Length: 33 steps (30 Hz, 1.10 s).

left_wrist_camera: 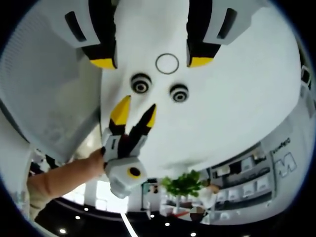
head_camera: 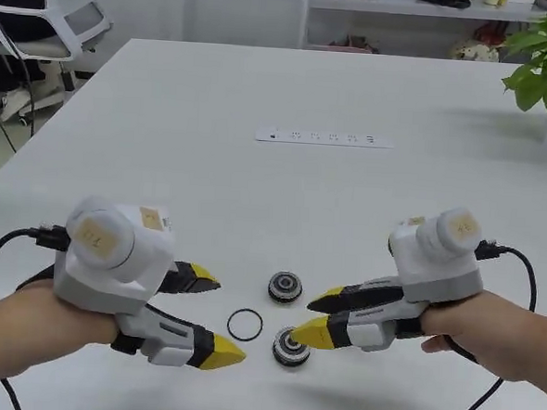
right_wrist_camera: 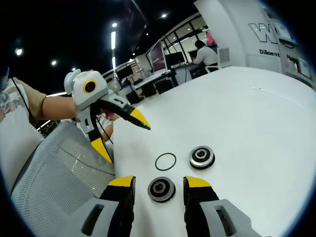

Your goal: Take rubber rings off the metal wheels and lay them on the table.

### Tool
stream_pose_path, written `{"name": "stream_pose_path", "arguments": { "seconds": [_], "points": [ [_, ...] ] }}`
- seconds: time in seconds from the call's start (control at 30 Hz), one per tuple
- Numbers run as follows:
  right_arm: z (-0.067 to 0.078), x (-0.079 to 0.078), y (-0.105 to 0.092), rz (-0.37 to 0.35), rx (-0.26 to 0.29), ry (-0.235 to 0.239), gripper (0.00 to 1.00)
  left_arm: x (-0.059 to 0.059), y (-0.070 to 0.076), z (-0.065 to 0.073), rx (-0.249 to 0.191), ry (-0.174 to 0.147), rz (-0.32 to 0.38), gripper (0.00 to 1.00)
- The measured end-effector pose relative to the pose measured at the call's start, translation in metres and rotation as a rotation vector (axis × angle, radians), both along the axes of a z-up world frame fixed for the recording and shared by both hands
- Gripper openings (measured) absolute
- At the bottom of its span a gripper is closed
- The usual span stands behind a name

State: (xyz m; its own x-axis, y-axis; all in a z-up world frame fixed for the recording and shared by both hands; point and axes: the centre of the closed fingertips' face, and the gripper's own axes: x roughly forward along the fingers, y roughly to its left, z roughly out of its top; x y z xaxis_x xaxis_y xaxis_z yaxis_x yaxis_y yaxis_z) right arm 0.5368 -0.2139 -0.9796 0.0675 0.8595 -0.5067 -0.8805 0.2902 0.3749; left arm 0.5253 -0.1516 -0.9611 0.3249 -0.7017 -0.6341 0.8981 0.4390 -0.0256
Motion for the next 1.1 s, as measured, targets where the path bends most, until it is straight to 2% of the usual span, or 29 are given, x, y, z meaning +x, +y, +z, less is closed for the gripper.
{"name": "stream_pose_path", "arguments": {
  "seconds": [0.27,0.47,0.77,1.1],
  "points": [
    [-0.011,-0.005,-0.007,0.031,-0.033,-0.02,0.35,0.002,-0.015,-0.007,0.009,0.012,-0.035,0.53],
    [-0.019,-0.01,-0.008,0.069,-0.059,-0.043,0.32,0.004,-0.025,-0.01,0.008,0.007,-0.062,0.47],
    [-0.032,-0.016,-0.006,0.112,-0.095,-0.074,0.28,0.004,-0.037,-0.02,0.014,0.022,-0.089,0.4],
    [-0.036,-0.013,-0.004,0.123,-0.108,-0.111,0.23,0.005,-0.049,-0.029,0.02,0.032,-0.113,0.33]
  ]
}}
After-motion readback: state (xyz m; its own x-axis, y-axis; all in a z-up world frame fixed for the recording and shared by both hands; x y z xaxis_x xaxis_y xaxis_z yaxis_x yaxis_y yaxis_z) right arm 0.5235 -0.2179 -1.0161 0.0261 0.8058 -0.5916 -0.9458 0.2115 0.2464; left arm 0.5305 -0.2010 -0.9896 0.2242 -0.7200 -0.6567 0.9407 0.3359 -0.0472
